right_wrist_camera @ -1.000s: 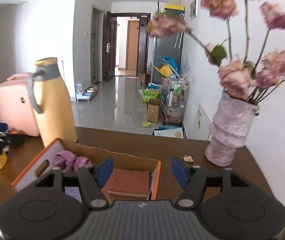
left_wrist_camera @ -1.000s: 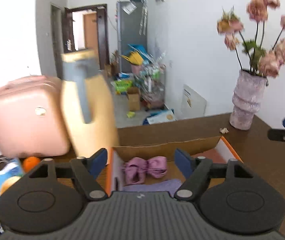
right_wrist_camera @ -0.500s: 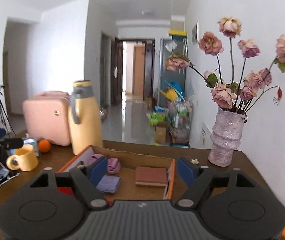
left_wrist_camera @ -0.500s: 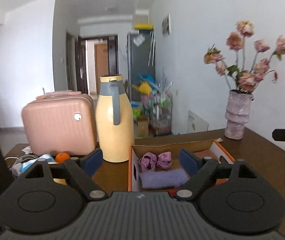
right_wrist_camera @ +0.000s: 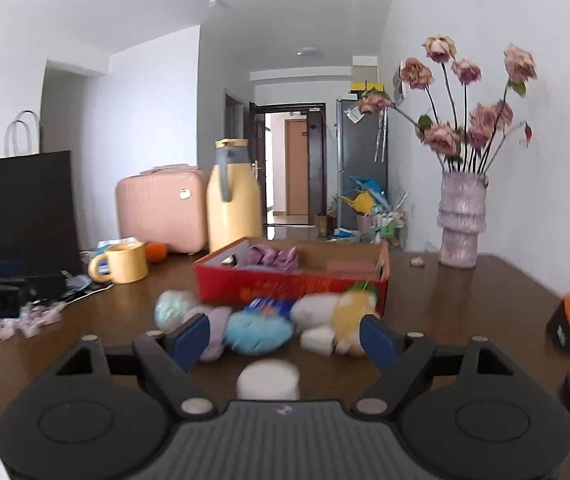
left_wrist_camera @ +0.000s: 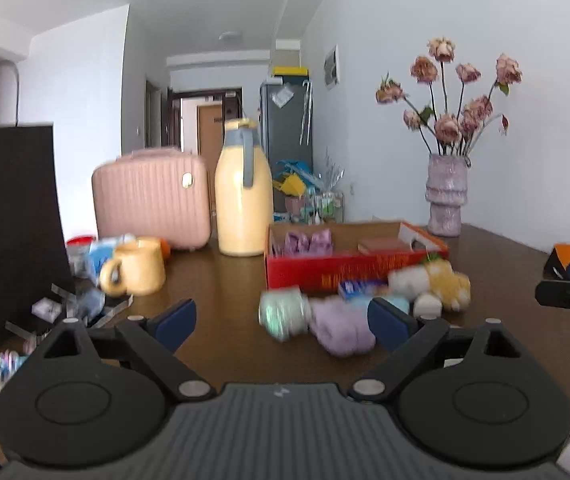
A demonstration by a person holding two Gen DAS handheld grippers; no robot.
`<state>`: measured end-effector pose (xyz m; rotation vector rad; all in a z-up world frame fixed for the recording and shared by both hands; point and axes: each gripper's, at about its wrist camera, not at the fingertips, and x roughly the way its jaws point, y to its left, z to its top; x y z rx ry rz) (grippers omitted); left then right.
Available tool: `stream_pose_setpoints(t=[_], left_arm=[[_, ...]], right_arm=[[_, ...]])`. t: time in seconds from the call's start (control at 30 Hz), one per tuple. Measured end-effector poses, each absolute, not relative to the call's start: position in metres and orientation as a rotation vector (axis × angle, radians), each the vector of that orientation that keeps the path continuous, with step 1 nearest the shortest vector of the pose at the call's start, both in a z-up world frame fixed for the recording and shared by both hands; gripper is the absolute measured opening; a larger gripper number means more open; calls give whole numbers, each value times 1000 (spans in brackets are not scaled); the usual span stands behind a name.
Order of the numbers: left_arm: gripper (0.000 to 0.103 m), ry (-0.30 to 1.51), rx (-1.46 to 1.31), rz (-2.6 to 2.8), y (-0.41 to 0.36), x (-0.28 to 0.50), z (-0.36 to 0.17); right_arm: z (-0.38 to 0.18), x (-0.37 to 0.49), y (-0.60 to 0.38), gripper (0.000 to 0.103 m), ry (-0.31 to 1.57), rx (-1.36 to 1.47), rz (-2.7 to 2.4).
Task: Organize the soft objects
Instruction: 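Move both grippers back to the pile and grasp the yellow-white plush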
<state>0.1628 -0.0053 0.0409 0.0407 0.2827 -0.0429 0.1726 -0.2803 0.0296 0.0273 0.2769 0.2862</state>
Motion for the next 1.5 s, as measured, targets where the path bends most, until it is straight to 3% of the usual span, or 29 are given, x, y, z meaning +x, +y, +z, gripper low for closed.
stream_pose_setpoints(t=[0.53,1.13,1.23,1.27,1.3,1.5], left_arm=[[95,416,54,-63,-16,206,12],[93,446,52,-233,-101,351,5],[90,450,60,-231,-105,363,-2],[90,452,60,-230,-105,365,-3],[89,458,59,-231,-106,367,-5],[88,454,46,-227,-104,359,1]], right_arm=[[4,201,-284,82,360,76,289],[-29,402,-310,77,548,79,197],[-38,416,-308,66,574,78,202],[-41,419,-307,53,586,74,208],[-43,420,-308,49,590,77,204],[-35,408,-317,43,521,142,212]])
